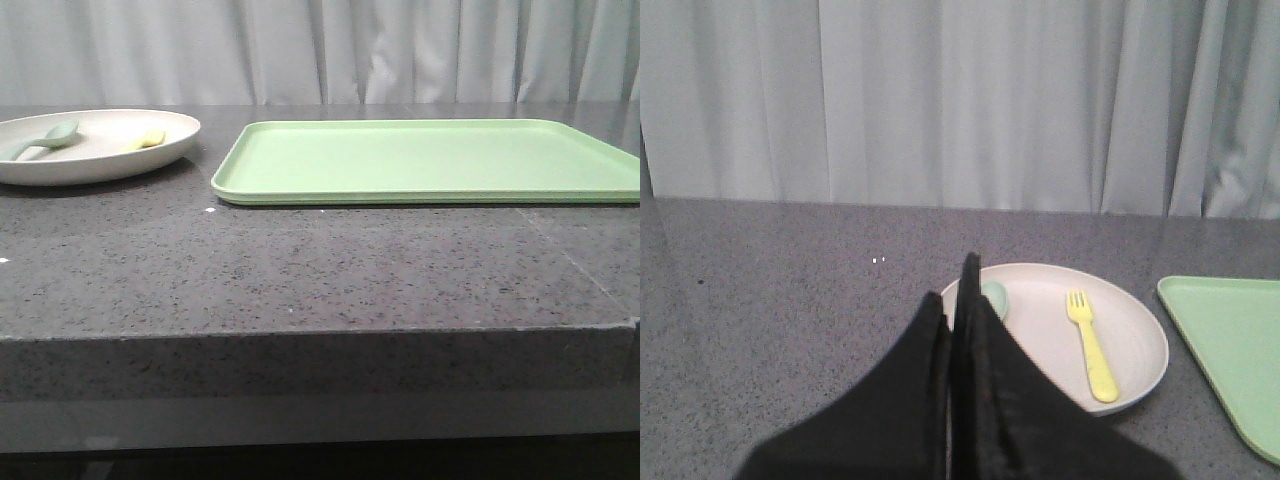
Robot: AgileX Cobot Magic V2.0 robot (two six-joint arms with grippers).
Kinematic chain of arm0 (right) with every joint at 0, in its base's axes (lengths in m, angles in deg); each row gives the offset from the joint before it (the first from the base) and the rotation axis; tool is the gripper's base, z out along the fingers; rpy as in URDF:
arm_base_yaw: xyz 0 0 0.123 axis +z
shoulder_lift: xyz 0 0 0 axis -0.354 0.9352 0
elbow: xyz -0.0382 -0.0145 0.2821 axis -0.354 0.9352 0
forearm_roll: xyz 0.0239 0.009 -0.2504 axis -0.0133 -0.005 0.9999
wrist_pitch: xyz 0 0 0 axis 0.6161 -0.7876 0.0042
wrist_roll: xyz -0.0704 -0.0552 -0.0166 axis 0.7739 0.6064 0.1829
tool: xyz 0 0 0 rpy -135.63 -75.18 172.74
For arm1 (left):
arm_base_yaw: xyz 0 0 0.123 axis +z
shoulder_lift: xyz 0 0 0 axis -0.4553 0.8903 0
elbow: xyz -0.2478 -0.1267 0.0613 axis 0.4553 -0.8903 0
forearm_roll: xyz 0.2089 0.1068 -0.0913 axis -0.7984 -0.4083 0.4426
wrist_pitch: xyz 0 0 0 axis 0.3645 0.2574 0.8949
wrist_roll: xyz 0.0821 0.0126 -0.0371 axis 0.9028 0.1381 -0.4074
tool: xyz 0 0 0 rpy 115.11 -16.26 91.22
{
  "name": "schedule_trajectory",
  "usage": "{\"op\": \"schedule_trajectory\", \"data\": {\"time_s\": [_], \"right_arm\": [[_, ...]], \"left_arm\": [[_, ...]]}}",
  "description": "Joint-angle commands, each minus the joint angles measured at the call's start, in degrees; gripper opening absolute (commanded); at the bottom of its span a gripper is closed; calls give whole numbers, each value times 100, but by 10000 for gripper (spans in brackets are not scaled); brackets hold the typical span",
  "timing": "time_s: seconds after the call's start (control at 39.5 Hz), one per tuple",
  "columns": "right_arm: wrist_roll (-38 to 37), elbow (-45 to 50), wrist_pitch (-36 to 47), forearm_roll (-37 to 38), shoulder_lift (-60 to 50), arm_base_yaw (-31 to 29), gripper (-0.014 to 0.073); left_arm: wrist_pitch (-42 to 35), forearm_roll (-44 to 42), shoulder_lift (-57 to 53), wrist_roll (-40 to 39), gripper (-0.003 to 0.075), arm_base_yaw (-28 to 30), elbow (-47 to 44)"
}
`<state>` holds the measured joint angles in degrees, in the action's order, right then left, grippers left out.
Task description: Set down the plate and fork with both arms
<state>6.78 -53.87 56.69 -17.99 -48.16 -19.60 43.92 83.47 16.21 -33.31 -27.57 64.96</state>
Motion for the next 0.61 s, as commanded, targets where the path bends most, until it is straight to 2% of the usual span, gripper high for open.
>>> {"op": "schedule_trajectory", "data": {"time_s": [0.0, 0.58], "right_arm": [[34, -196, 315, 68, 274, -2, -67], [34, -196, 316, 68, 508, -2, -67]], "left_arm": [[-359, 37, 204, -52, -18, -38, 148], [-293, 66, 306, -52, -18, -38, -177]]}}
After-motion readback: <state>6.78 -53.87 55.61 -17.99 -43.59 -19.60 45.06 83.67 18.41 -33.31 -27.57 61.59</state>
